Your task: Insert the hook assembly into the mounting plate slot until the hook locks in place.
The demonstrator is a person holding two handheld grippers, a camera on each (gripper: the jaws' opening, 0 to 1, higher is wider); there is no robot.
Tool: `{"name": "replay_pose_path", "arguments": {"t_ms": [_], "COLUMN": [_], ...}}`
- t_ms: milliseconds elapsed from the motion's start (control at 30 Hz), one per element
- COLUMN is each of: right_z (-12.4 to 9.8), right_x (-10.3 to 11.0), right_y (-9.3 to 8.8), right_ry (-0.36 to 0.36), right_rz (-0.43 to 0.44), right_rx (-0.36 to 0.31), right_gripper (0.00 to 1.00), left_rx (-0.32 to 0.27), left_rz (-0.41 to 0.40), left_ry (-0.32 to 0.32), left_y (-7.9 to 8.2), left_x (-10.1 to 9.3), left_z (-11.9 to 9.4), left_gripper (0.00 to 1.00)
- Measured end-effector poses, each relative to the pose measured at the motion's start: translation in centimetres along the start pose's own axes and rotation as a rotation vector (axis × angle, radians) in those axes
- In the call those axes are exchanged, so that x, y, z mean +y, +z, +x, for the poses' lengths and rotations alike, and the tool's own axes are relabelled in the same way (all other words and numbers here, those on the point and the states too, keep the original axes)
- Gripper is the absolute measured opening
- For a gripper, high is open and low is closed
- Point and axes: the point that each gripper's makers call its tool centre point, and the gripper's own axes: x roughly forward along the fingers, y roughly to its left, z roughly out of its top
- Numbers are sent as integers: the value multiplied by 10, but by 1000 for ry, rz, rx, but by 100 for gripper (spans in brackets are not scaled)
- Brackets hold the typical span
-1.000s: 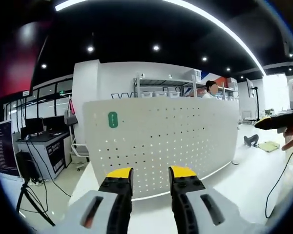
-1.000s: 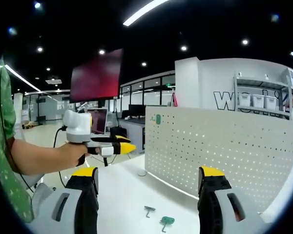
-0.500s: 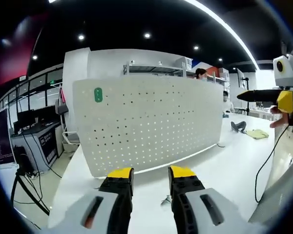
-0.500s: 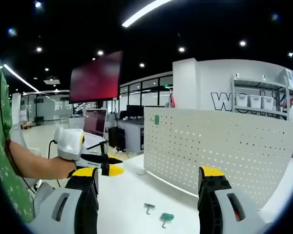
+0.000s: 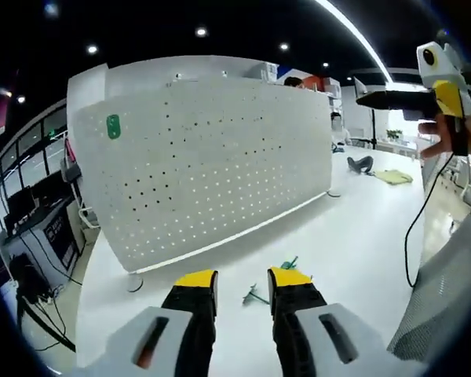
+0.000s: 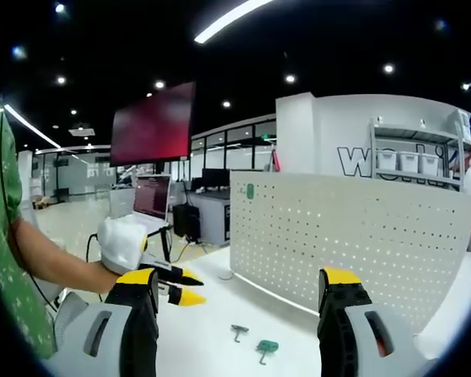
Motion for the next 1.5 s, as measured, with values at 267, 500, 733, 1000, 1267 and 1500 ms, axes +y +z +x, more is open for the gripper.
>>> {"name": "replay_pose_path", "arguments": {"t_ms": [267, 500, 733, 1000, 1267, 1500], "right_z": [2, 7, 11, 15, 21, 24], "right_x": [-5, -9, -12, -19, -23, -25], "right_y": [-3, -10, -14, -21, -27, -32], "right_ry": [-9, -13, -14, -20, -20, -19], "right_rz": [7, 16, 23, 34, 45, 54], "right_rx": [6, 19, 29, 46, 61, 72], "right_gripper": [86, 85, 85, 85, 85, 85], "left_rx": [107, 136, 184, 231, 249, 265], "left_rz": [75, 131, 181, 201, 201, 198], "left_ry": [-41, -71, -90, -107, -124, -130], "left_y": [-33, -46, -62, -82, -92, -101], "left_x": [2, -4, -5, -2, -4, -5], "left_z": [29, 50, 68, 82, 94, 101], "left_gripper": [21, 17, 16, 12, 10, 9]}}
